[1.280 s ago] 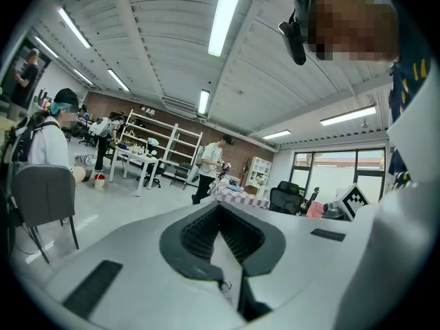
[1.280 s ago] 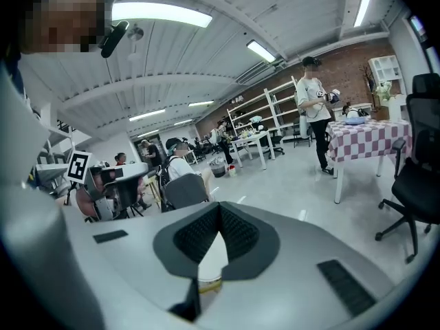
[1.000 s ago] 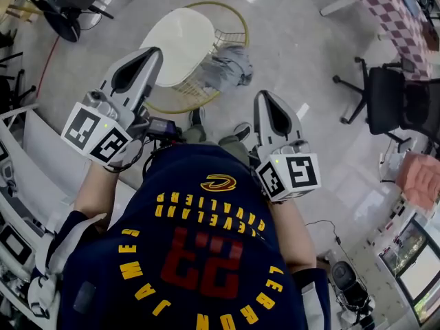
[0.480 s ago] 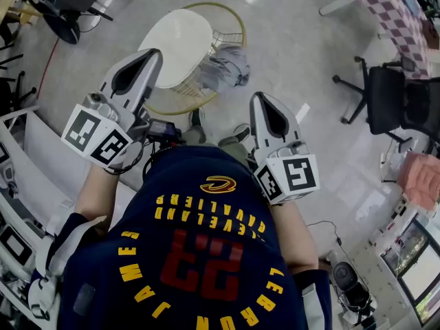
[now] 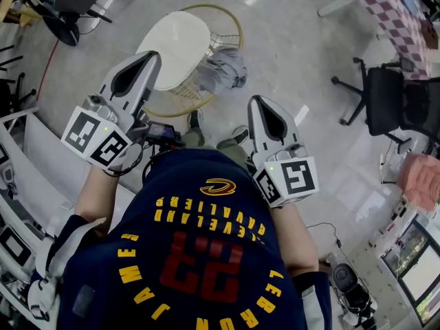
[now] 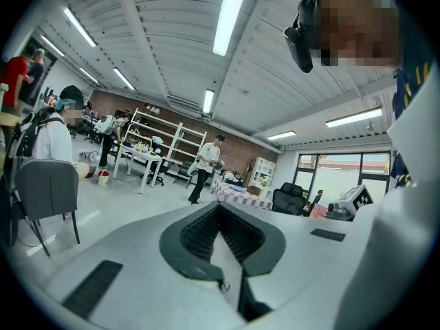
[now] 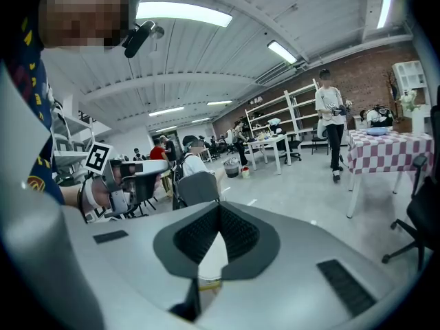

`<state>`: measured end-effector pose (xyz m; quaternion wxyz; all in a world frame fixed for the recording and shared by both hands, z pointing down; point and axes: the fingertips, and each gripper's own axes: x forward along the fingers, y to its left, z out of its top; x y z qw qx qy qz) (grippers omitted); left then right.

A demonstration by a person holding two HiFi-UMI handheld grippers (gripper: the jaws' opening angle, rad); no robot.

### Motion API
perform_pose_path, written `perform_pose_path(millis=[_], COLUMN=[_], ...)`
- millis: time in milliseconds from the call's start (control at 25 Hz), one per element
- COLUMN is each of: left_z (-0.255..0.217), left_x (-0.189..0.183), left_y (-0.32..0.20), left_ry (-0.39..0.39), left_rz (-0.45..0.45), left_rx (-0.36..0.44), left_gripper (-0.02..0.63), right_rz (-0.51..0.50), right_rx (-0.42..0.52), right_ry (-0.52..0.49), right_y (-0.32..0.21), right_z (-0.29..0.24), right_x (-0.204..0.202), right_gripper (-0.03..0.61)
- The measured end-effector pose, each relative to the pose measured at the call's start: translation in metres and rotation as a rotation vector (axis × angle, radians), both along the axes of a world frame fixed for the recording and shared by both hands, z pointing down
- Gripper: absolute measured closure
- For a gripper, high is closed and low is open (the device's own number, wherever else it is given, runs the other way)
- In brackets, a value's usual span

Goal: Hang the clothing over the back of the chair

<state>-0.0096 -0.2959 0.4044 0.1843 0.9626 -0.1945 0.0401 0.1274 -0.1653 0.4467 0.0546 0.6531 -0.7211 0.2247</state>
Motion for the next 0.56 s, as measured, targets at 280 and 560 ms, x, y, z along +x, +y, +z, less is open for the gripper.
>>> perform_pose_path(millis=[280,560], left_z=[0.0047,0.0062], left_x=[0.0029,0.0051], left_y=[0.0024,0.0078], left_ry=[-0.010,-0.023], left_rz=[0.003,0.004], left_rx=[-0.008,-0.025], left_gripper=[0.611,0.611], right_rz=[0.000,0.000], right_rx=[-0.008,-0.022], right_ry=[-0.003,-0.003], right_y=[0.0034,0.0098], right_z=[0.0025,-0.0026], right_x=[0.0020,0.0044], right_gripper=[0.571,0.571])
